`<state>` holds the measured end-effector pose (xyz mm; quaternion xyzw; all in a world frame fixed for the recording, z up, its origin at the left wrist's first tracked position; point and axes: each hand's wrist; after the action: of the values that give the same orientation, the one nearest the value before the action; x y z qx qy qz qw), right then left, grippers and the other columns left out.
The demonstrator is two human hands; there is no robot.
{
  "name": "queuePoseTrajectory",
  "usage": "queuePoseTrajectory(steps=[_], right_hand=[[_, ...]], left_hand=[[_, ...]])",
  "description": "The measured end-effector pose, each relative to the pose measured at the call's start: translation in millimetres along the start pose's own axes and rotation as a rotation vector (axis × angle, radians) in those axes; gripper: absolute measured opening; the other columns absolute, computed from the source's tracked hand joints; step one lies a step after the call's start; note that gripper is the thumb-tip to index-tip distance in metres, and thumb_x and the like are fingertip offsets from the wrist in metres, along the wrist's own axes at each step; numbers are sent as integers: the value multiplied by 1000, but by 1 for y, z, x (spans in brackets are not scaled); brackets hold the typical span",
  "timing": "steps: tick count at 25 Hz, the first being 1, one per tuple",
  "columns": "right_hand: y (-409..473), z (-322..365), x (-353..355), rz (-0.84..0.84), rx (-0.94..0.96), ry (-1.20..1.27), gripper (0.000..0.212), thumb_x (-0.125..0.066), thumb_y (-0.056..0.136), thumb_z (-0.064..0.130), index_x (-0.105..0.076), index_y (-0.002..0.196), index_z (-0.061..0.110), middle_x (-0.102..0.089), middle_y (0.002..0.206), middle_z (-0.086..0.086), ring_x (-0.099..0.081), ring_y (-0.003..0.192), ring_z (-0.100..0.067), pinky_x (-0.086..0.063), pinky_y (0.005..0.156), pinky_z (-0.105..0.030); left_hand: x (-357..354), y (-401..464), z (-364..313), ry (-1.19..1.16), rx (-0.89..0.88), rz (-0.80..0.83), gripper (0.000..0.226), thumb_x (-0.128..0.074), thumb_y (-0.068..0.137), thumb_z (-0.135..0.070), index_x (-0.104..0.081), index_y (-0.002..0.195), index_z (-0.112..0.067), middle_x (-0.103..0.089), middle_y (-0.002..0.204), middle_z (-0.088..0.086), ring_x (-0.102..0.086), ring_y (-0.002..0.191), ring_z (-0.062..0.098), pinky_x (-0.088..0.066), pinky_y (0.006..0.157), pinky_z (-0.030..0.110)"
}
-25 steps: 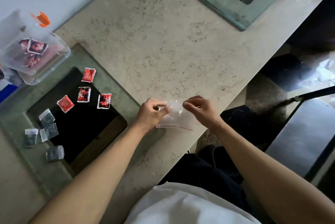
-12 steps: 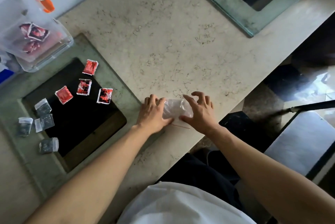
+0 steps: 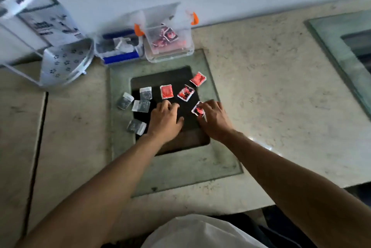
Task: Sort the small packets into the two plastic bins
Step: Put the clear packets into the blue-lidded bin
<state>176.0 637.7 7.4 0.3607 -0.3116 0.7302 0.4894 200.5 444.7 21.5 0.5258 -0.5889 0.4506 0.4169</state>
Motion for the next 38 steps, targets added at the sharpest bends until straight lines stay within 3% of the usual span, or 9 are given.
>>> queuePoseTrajectory(steps=[6, 12, 15, 19, 23, 25, 31, 35, 38], right_hand=[[122, 146, -30, 97, 248, -3, 44, -61, 86, 16, -59, 130, 14, -54, 127, -17, -48, 120, -37, -43, 101, -42], [242, 230, -59, 134, 321, -7, 44, -60, 87, 13, -59, 131, 6, -54, 133, -17, -49, 125, -35, -42, 105, -41], [300, 235, -67, 98, 335, -25, 41, -58, 87, 7, -62, 128, 3, -56, 130, -20, -51, 121, -37, -45, 102, -45], [375, 231, -77, 20, 240, -37, 35, -54, 89, 1, -66, 122, 2, -59, 126, -19, -57, 117, -35, -47, 99, -36], [431, 227, -94, 191, 123, -244, 23, -57, 85, 0, -67, 105, -5, -68, 112, -22, -65, 107, -36, -55, 82, -36], [446, 222, -102, 260, 65, -309, 16, -62, 83, 2, -64, 98, -3, -66, 101, -20, -66, 95, -33, -49, 70, -32], [465, 213, -118, 270, -6, -244, 30, -73, 79, 8, -64, 107, 4, -70, 103, -16, -66, 89, -31, -42, 66, -27], [466, 206, -117, 114, 26, -91, 17, -65, 84, 9, -66, 101, 9, -68, 91, -11, -61, 78, -30, -43, 63, -31], [462, 204, -113, -68, 171, -1, 8, -60, 82, 6, -67, 86, 5, -66, 82, -17, -58, 74, -35, -35, 60, -31]], left_hand=[[78, 24, 147, -48, 283, -130, 41, -59, 85, -28, -56, 123, -13, -52, 122, 16, -48, 115, 37, -44, 90, 47], [113, 90, 241, 5, 259, -115, 43, -55, 86, -27, -55, 125, -9, -52, 125, 17, -49, 117, 35, -47, 91, 46], [114, 137, 269, 4, 235, -147, 39, -57, 86, -25, -58, 121, -8, -53, 129, 18, -51, 115, 37, -49, 91, 49], [104, 207, 294, -77, 193, -179, 35, -61, 86, -20, -63, 118, -7, -63, 116, 17, -54, 111, 37, -46, 91, 43], [93, 265, 314, -208, 156, -204, 12, -65, 85, -8, -70, 96, -5, -71, 99, 14, -66, 91, 32, -46, 73, 31], [87, 286, 319, -245, 130, -150, 19, -67, 85, -8, -71, 103, -8, -70, 104, 12, -68, 90, 28, -52, 79, 35], [78, 316, 333, -267, 77, -180, 21, -59, 91, -2, -73, 107, -6, -75, 102, 13, -66, 91, 25, -54, 86, 41], [76, 326, 340, -274, 95, -169, 24, -63, 90, -2, -72, 110, -8, -73, 106, 12, -67, 94, 23, -56, 85, 35], [75, 326, 344, -341, 116, -218, 24, -65, 87, 1, -71, 109, -8, -73, 107, 12, -68, 94, 24, -57, 83, 38]])
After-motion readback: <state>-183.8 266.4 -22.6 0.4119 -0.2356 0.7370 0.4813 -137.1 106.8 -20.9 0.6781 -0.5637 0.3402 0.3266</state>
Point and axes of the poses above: each hand's wrist, its own y-axis towards the middle knuckle, its own x-axis out of the back of the hand, z = x × y
